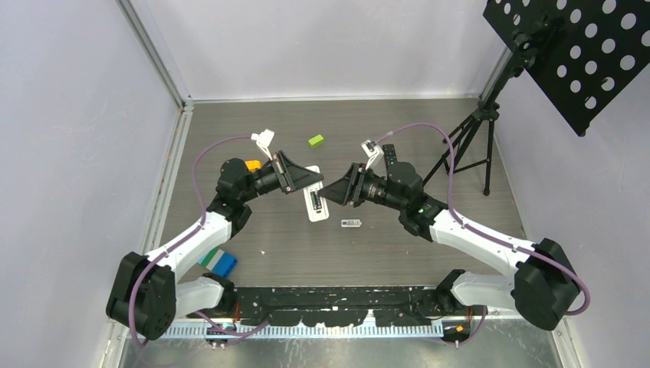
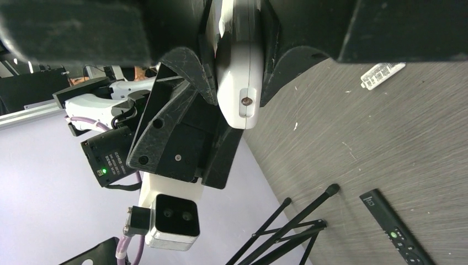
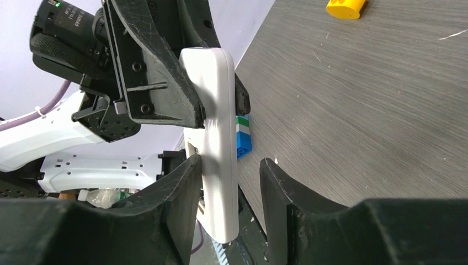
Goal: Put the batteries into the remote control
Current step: Load the battery into the remote control.
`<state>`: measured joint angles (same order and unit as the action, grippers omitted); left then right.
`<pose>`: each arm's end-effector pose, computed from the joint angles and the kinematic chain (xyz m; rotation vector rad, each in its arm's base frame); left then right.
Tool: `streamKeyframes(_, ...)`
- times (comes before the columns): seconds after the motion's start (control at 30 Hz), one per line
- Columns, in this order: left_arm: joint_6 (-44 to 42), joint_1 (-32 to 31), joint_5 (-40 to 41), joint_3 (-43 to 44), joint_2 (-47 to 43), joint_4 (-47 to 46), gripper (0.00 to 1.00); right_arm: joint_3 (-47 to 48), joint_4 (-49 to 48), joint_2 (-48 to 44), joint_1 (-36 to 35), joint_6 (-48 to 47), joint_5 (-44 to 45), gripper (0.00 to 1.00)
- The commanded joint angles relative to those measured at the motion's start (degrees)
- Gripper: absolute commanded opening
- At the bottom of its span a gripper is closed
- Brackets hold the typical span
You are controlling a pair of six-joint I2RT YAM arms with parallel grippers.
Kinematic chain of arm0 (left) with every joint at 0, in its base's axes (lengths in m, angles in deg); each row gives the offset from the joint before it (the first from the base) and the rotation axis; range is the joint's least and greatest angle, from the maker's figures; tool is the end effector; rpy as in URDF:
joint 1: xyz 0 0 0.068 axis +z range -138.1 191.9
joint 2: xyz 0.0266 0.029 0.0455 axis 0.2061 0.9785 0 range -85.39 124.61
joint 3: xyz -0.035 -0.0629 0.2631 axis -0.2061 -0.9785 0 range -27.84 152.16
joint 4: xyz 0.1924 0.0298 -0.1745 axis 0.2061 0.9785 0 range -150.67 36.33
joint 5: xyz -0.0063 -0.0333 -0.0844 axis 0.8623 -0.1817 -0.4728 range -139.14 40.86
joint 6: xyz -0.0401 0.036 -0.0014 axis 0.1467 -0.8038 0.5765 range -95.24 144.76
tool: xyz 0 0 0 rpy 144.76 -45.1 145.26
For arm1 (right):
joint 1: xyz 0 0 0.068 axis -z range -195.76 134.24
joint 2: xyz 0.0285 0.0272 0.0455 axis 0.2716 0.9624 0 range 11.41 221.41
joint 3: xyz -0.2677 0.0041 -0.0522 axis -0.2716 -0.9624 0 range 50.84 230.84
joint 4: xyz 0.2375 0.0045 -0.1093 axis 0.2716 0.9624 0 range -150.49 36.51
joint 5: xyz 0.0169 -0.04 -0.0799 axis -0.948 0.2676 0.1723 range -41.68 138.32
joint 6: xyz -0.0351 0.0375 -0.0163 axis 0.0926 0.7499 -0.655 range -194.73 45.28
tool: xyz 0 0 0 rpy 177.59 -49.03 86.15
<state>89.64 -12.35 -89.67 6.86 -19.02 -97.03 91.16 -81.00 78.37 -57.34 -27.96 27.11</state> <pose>0.2230 -0.1258 0.2861 0.0475 1.7931 -1.7060 0.1928 0.1884 0.2887 -0.2296 1.8832 1.4225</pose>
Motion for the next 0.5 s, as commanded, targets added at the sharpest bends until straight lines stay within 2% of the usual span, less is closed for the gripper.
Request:
streamKeyframes(0.0, -1.4, -0.2, -1.2, 2.6, -1.4, -0.9, 0.00, 1.1, -4.0, 1.7, 0.2, 0.0, -2.7, 0.51)
streamKeyframes(0.1, -1.4, -0.2, -1.3, 2.6, -1.0, -1.0, 0.00, 1.0, -4.9, 1.8, 0.2, -0.4, -4.1, 0.57)
streamKeyframes(0.2, -1.3, -0.2, -1.2, 2.8, -0.8, -1.0, 0.00, 1.5, -4.4, 2.5, 0.2, -0.9, -5.2, 0.57)
streamKeyframes(0.27, -1.1, -0.2, -1.3, 2.9, -0.7, -1.0, 0.00, 1.9, -3.6, 3.3, 0.2, -1.3, -5.0, 0.53)
streamKeyframes(0.4, -0.9, -0.2, -1.1, 2.9, -0.9, -1.0, 0.00, 3.5, 0.6, 4.8, 0.1, -3.2, -3.0, 0.36)
streamKeyframes(0.47, -1.0, -0.2, -0.7, 2.8, -1.0, -0.9, 0.00, 3.9, 2.6, 5.3, 0.1, -4.1, -1.4, 0.34)
